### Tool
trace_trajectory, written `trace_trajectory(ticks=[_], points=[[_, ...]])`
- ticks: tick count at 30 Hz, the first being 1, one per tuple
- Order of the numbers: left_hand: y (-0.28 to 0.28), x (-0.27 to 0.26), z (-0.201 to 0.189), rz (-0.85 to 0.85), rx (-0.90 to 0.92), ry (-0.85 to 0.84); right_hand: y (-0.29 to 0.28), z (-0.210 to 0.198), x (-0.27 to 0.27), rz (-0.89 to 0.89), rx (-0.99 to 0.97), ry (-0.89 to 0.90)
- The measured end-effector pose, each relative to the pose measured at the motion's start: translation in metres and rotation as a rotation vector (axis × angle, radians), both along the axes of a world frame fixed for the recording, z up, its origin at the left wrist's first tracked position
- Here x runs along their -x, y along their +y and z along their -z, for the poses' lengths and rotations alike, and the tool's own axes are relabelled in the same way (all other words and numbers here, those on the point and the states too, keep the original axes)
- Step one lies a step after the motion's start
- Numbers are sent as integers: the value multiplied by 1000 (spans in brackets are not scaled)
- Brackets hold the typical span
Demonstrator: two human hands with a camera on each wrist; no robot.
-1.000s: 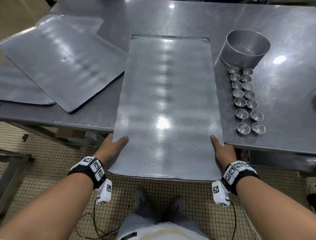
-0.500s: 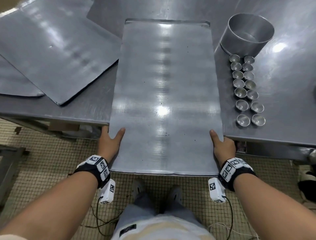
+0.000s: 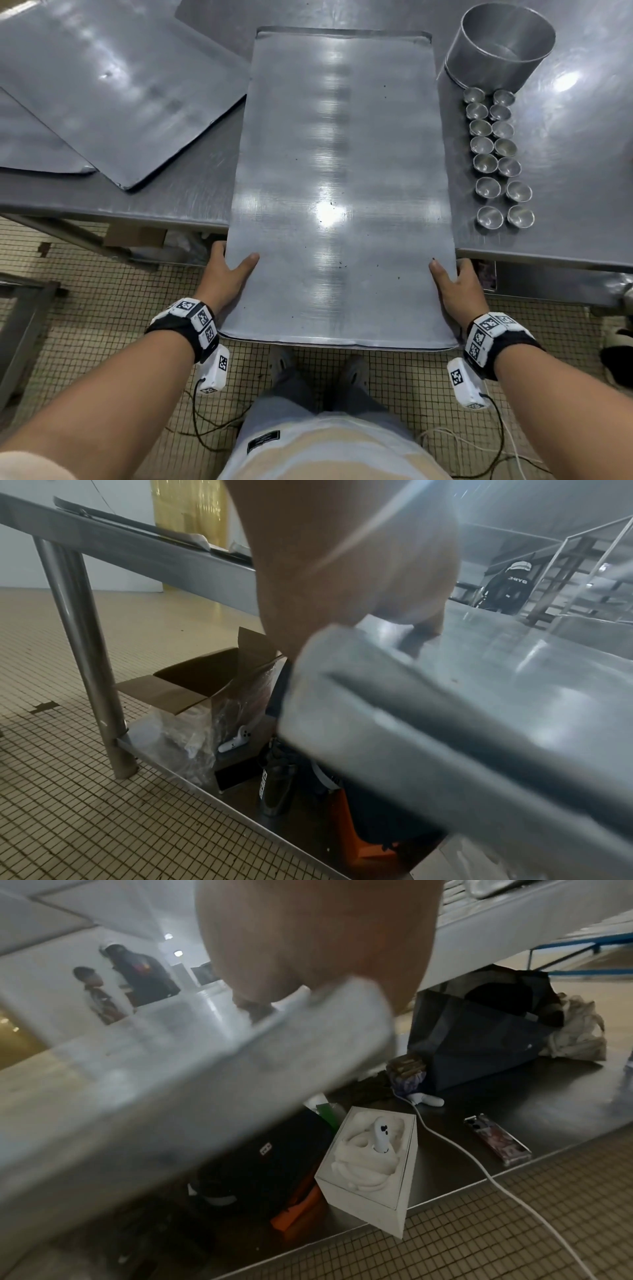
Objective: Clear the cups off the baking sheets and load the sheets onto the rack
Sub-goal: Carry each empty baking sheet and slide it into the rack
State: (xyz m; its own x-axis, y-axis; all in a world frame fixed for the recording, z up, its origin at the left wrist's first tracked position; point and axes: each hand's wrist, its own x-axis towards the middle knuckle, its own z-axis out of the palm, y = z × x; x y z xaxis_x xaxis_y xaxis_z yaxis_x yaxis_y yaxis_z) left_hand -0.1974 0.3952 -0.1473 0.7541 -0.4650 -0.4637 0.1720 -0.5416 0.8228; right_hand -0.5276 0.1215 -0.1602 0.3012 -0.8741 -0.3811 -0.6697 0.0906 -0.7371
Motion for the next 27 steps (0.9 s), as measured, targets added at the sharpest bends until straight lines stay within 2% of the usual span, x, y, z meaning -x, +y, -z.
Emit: trace_trajectory(ticks=[3, 10, 17, 27], points=[[2, -4, -2, 64, -14, -5, 0, 4, 9, -54, 4, 44], [6, 7, -2, 36, -8, -66, -1, 4, 21, -126, 75, 95], [6, 2, -22, 54, -83, -201, 3, -6, 22, -65, 93, 10], [9, 10, -33, -22, -15, -227, -11, -38, 28, -29, 147, -111]])
